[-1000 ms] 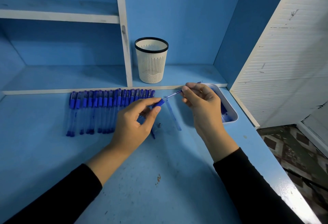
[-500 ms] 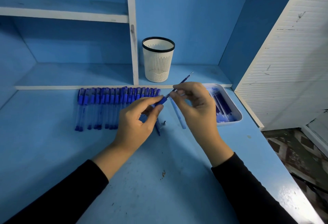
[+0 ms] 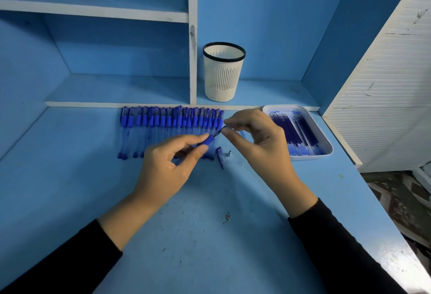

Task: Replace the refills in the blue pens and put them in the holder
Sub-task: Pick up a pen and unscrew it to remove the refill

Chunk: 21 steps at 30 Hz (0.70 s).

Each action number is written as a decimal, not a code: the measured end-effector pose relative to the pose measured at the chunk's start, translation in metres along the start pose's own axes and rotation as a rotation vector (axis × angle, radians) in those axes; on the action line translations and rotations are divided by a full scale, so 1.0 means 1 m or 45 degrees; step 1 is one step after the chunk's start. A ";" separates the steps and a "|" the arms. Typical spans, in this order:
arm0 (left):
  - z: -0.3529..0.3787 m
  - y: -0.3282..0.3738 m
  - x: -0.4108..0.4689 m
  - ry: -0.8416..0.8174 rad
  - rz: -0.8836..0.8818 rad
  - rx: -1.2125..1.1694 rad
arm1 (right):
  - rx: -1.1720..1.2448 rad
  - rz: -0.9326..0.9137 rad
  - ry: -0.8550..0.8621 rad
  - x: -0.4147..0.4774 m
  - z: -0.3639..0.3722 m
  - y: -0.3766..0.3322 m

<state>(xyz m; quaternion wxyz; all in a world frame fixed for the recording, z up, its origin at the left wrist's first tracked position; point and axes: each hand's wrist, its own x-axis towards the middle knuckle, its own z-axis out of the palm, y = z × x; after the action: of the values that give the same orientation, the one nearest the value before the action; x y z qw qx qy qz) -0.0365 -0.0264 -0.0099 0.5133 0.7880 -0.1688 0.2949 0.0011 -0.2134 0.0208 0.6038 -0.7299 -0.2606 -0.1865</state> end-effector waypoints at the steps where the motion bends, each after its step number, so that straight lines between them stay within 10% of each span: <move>1: -0.003 -0.001 -0.001 -0.022 0.003 0.025 | -0.013 0.001 -0.047 -0.001 0.000 0.001; 9: -0.015 -0.005 -0.001 -0.111 0.017 0.056 | 0.062 0.182 -0.226 -0.002 -0.002 0.002; 15: -0.014 -0.010 0.003 -0.105 0.013 0.079 | -0.697 0.041 -0.398 -0.001 -0.021 0.021; 21: -0.015 -0.016 0.004 -0.122 -0.072 0.077 | -0.706 0.067 -0.551 -0.002 -0.015 0.024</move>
<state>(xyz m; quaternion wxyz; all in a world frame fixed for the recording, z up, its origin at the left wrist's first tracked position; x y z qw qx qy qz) -0.0285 -0.0063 -0.0145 0.4887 0.8209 -0.1618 0.2473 0.0146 -0.2320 0.0034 0.3180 -0.8951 -0.3032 -0.0754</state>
